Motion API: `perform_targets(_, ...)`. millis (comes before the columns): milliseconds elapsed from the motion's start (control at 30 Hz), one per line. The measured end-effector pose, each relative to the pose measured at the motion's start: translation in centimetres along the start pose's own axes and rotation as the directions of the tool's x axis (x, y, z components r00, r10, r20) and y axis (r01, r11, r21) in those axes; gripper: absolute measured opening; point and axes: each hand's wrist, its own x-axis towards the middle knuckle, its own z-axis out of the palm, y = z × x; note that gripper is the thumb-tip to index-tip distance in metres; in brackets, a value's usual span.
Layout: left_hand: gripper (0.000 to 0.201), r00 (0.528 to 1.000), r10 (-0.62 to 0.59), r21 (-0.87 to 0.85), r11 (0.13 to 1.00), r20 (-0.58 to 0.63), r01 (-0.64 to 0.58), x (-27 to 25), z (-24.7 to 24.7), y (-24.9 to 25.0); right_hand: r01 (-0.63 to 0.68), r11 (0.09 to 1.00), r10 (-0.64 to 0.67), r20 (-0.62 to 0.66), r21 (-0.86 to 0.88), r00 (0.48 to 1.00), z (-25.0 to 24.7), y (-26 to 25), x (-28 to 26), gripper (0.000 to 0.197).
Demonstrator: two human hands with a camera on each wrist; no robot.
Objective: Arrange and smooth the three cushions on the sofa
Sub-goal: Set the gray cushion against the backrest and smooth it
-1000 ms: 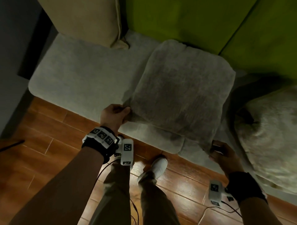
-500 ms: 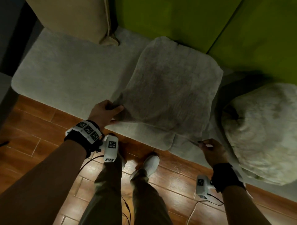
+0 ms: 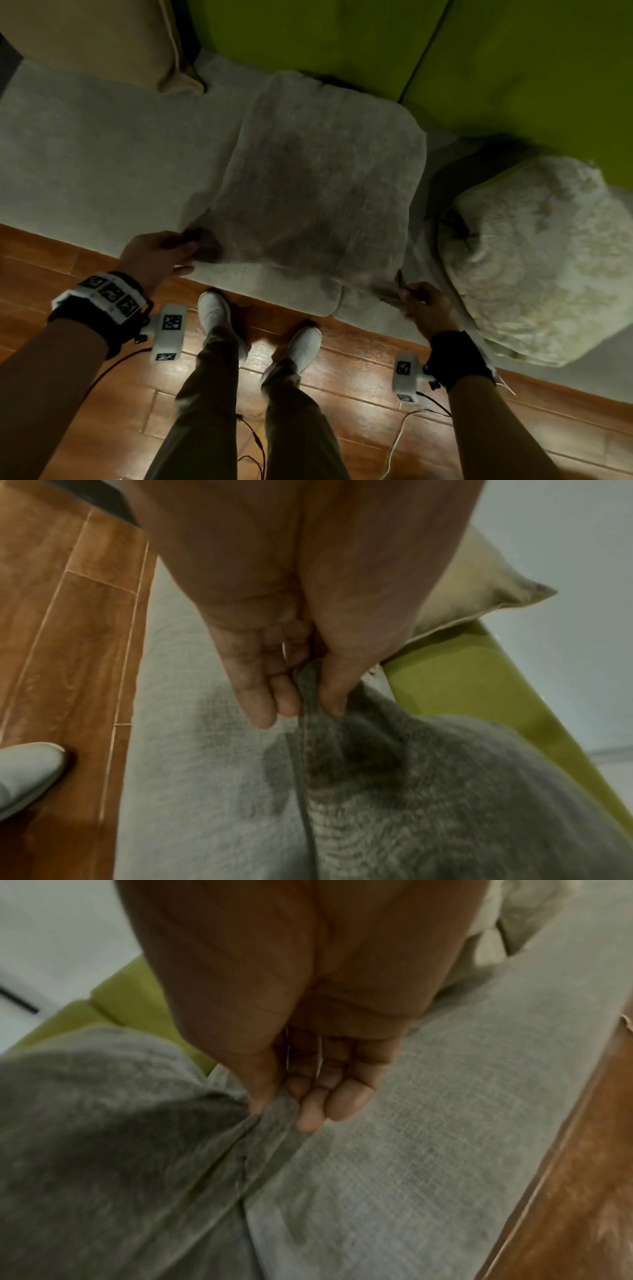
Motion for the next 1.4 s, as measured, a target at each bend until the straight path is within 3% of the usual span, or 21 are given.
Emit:
perform_targets(100, 0.024, 0.998, 0.007, 0.301, 0.954, -0.064, 0.013, 0.7, 0.6, -0.3, 0.06, 0.974, -0.068, -0.028, -0.216, 0.997, 1.1, 0.7, 0.7, 0.008)
perform_targets(200, 0.038, 0.996, 0.063, 0.644, 0.765, -0.059, -0.01, 0.8, 0.6, 0.4, -0.052, 0.924, 0.023, -0.08, -0.378, 0.997, 0.0, 1.5, 0.1, 0.034)
perform_targets(267, 0.057, 0.986, 0.165, 0.64, 0.761, -0.035, -0.104, 0.4, 0.0, 1.2, -0.007, 0.917, -0.059, -0.154, -0.4, 0.986, -1.6, 1.1, -1.2, 0.04)
perform_targets(367, 0.071, 0.883, 0.468, 0.536, 0.753, -0.03, -0.381, -1.5, 0.2, 3.6, 0.273, 0.867, -0.399, -0.252, -0.417, 0.882, -2.2, -1.9, -4.1, 0.051)
perform_targets(433, 0.088, 0.837, 0.544, 0.542, 0.689, 0.051, -0.481, -3.4, 2.1, 6.1, 0.439, 0.783, -0.579, -0.262, -0.44, 0.772, -1.2, -5.9, -5.9, 0.062)
perform_targets(500, 0.109, 0.807, 0.558, 0.638, 0.553, 0.195, -0.536, -4.7, 5.1, 8.6, 0.541, 0.707, -0.678, -0.217, -0.456, 0.702, 0.4, -9.8, -6.3, 0.08)
perform_targets(567, 0.124, 0.756, 0.56, 0.716, 0.369, 0.338, -0.593, -4.7, 8.2, 10.2, 0.593, 0.657, -0.723, -0.164, -0.466, 0.672, 2.8, -12.5, -4.8, 0.103)
perform_targets(633, 0.128, 0.757, 0.495, 0.752, 0.271, 0.426, -0.601, -3.5, 10.5, 10.8, 0.538, 0.666, -0.662, -0.077, -0.517, 0.745, 5.6, -13.1, -2.4, 0.123)
perform_targets(700, 0.131, 0.793, 0.386, 0.781, 0.235, 0.472, -0.579, -1.8, 11.7, 10.3, 0.445, 0.677, -0.547, 0.003, -0.586, 0.837, 8.0, -11.9, -0.2, 0.132)
perform_targets(767, 0.135, 0.822, 0.29, 0.816, 0.178, 0.491, -0.55, 0.0, 12.2, 9.0, 0.412, 0.676, -0.5, 0.031, -0.611, 0.865, 9.6, -10.2, 1.3, 0.132)
perform_targets(933, 0.136, 0.859, 0.204, 0.857, 0.128, 0.47, -0.499, 3.6, 13.2, 6.2, 0.443, 0.67, -0.521, 0.048, -0.596, 0.852, 11.9, -7.7, 3.4, 0.125)
perform_targets(1133, 0.136, 0.826, 0.234, 0.828, 0.119, 0.513, -0.548, 7.2, 15.2, 6.2, 0.47, 0.677, -0.558, 0.02, -0.566, 0.829, 13.2, -7.0, 6.8, 0.123)
perform_targets(1233, 0.138, 0.849, 0.182, 0.849, 0.103, 0.495, -0.518, 7.2, 15.7, 6.6, 0.469, 0.676, -0.588, -0.032, -0.569, 0.809, 13.4, -6.2, 6.0, 0.114)
perform_targets(1400, 0.14, 0.854, 0.13, 0.852, 0.085, 0.505, -0.517, 6.2, 15.4, 7.3, 0.389, 0.706, -0.48, 0.004, -0.591, 0.877, 12.9, -2.5, 4.1, 0.103)
